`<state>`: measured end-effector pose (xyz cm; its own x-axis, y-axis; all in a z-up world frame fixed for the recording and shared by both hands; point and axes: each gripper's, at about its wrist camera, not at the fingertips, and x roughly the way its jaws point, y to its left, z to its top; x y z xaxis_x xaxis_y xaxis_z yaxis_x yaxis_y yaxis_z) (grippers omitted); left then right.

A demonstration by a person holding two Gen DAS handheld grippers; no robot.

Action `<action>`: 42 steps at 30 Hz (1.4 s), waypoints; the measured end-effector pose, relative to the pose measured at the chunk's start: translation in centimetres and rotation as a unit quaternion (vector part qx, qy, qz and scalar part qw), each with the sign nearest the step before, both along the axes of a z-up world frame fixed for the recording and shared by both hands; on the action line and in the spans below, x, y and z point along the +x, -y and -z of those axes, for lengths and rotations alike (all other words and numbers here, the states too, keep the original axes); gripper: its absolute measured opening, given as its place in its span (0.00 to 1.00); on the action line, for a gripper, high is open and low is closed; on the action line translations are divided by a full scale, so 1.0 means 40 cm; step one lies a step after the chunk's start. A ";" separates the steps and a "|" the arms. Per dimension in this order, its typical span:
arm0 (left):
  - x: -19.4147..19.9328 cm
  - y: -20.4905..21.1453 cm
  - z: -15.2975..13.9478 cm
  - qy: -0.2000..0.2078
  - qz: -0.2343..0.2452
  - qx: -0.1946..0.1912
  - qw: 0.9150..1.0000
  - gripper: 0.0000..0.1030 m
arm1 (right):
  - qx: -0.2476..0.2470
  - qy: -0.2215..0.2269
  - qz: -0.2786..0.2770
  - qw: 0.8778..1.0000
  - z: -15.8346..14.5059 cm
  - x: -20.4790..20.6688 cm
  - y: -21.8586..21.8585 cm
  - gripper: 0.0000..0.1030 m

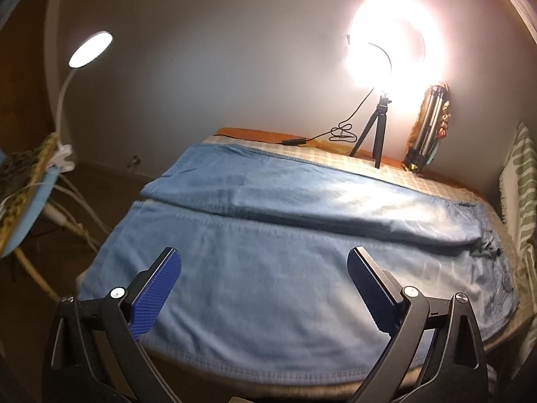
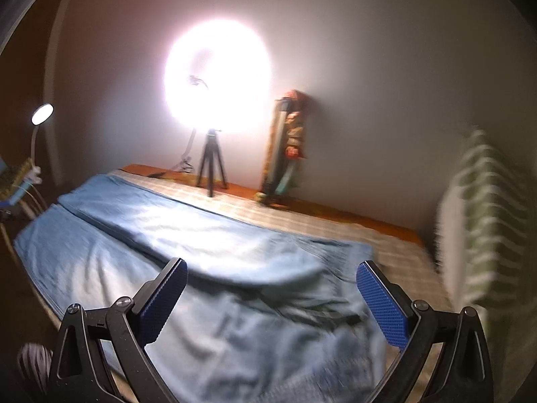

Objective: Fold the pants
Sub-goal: 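Move both tools toward the jeans' waistband and grasp its edge with the right tool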

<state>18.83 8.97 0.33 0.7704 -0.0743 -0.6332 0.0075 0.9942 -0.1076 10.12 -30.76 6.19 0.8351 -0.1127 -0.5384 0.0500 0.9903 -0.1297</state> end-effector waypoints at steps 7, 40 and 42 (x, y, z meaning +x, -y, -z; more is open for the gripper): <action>0.191 0.036 -0.004 -0.027 0.019 0.006 0.999 0.91 | 0.023 -0.057 -0.059 0.996 0.030 0.235 0.023 0.95; 0.653 0.099 0.311 -0.143 0.030 0.038 0.989 0.90 | -0.015 -0.248 -0.266 0.931 0.509 0.896 -0.075 0.65; 0.657 0.095 0.319 -0.146 0.029 0.037 0.988 0.90 | -0.014 -0.244 -0.275 0.930 0.510 0.890 -0.080 0.65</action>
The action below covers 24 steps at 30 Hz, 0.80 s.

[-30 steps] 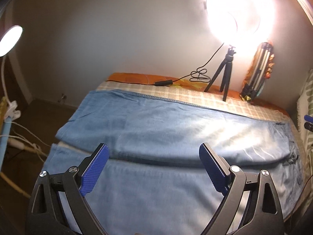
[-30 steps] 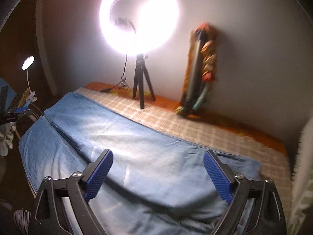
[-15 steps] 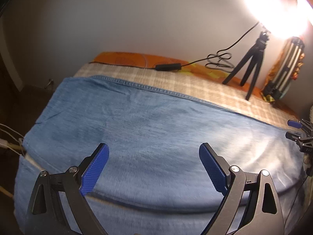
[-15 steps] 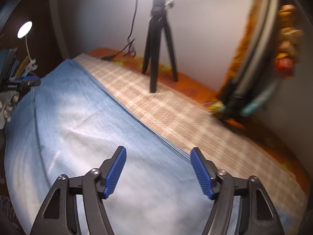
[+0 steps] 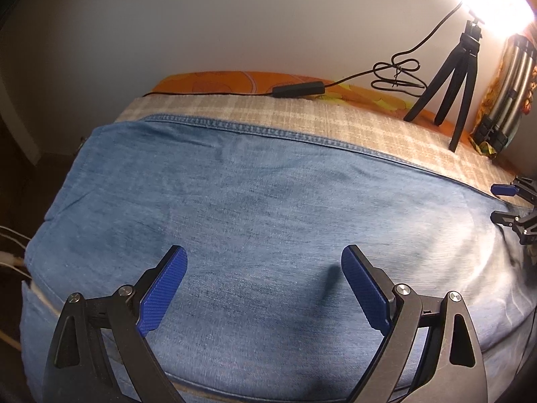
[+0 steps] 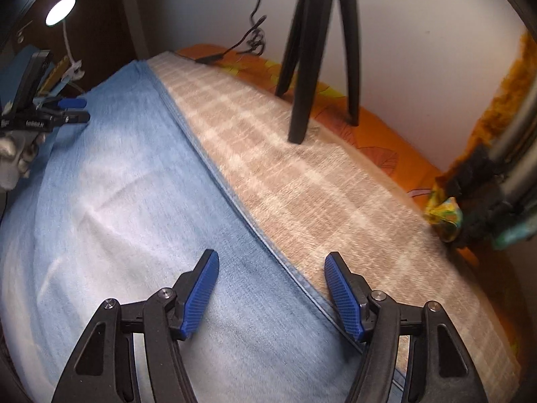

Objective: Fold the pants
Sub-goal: 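Move both tools toward the jeans' waistband and grasp its edge with the right tool, then grasp the jeans' waistband corner with the left tool while the right tool holds the other corner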

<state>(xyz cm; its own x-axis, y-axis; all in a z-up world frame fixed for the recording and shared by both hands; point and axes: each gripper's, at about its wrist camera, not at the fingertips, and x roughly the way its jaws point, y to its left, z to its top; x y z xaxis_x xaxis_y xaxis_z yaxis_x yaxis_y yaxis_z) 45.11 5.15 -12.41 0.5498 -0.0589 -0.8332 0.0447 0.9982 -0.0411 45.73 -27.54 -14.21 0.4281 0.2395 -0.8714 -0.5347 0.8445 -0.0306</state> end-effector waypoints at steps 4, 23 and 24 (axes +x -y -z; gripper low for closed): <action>0.015 -0.013 -0.001 -0.007 -0.012 -0.013 1.000 0.90 | 0.010 -0.005 -0.009 1.000 0.001 -0.008 -0.012 0.48; 0.163 0.009 -0.073 -0.024 -0.094 -0.131 0.987 0.92 | -0.059 0.102 -0.043 0.992 -0.132 -0.262 -0.159 0.02; 0.175 0.012 -0.060 -0.037 -0.102 -0.132 0.985 0.92 | -0.056 0.102 -0.046 0.992 -0.132 -0.270 -0.163 0.02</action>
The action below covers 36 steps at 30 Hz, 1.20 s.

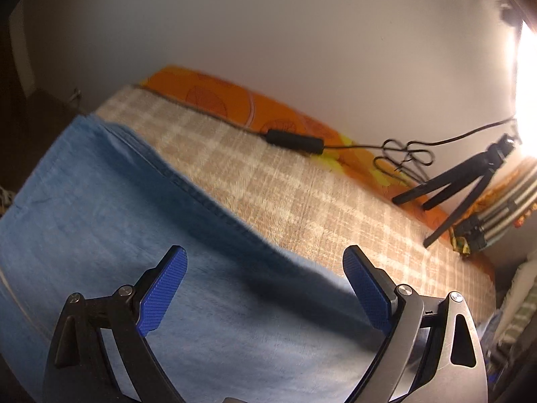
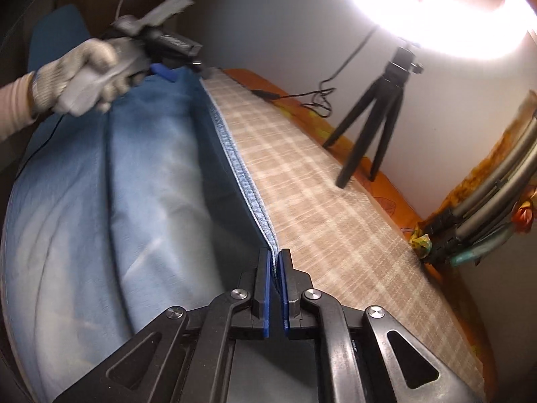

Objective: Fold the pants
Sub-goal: 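Grasp the jeans' waistband corner with the left tool while the right tool holds the other corner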

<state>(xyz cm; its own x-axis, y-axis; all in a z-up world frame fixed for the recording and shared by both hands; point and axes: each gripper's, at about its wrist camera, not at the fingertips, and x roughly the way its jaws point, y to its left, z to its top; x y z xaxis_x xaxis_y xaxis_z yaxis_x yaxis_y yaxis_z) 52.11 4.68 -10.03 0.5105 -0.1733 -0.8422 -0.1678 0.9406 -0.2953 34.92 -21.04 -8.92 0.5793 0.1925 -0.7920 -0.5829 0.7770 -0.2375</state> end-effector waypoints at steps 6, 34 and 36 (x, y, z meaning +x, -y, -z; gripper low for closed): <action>0.026 -0.057 0.062 -0.032 -0.088 -0.029 0.995 0.88 | 0.007 0.009 -0.001 1.000 -0.010 -0.028 0.003 0.02; -0.453 -0.231 -0.121 0.165 -0.090 -0.016 0.982 0.08 | 0.001 0.020 -0.057 0.998 -0.146 -0.412 -0.114 0.02; -0.540 -0.248 -0.094 0.166 -0.101 -0.018 0.981 0.08 | 0.011 0.013 -0.059 0.998 -0.139 -0.455 -0.122 0.02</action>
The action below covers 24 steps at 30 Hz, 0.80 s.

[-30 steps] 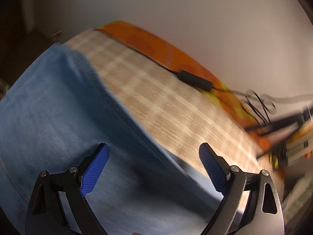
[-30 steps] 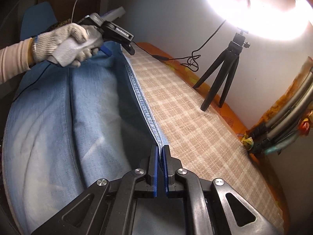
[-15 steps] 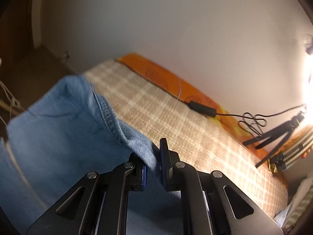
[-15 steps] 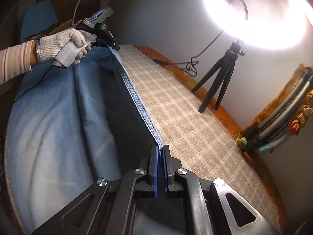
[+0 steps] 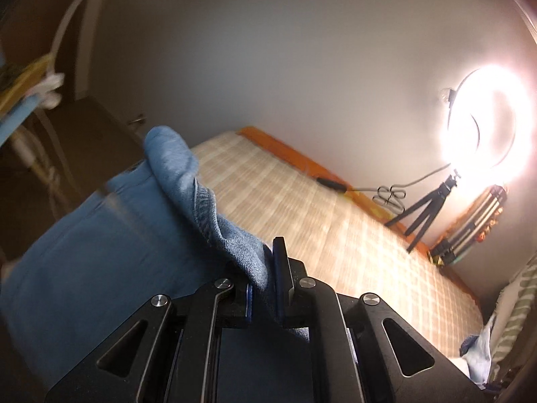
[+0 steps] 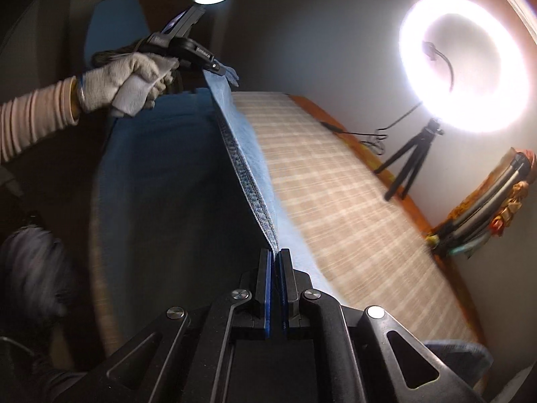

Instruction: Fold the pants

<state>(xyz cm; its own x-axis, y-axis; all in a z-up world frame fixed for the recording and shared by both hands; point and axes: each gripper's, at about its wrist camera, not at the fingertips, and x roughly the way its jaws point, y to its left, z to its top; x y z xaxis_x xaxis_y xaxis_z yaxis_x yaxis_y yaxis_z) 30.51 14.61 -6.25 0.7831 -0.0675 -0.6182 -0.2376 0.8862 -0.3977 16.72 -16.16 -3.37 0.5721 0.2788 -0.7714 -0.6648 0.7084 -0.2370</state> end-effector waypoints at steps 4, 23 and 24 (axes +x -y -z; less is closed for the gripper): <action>-0.133 -0.028 0.065 -0.009 -0.013 -0.015 1.000 0.08 | -0.004 -0.025 -0.009 1.000 0.049 -0.091 -0.026 0.02; -0.223 -0.205 0.195 -0.031 -0.144 -0.016 0.989 0.20 | -0.055 -0.065 0.019 0.996 0.160 -0.193 -0.079 0.02; -0.225 -0.229 0.198 -0.038 -0.163 -0.005 0.986 0.20 | -0.056 -0.065 0.021 0.996 0.159 -0.193 -0.080 0.02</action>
